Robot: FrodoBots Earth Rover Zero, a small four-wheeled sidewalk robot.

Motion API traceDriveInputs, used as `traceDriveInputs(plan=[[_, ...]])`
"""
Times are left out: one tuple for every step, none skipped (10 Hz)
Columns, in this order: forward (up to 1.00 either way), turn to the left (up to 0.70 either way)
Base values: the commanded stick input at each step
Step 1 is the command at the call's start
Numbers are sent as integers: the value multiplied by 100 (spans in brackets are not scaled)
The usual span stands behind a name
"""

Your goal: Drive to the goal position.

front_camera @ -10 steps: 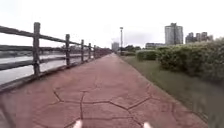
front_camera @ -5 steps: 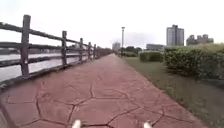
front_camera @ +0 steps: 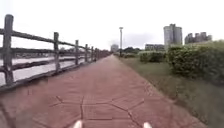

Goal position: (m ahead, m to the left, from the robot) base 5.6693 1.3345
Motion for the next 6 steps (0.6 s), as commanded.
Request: traceDriveInputs(plan=[[85,7],[85,8],[85,8],[85,8],[85,8],[85,8]])
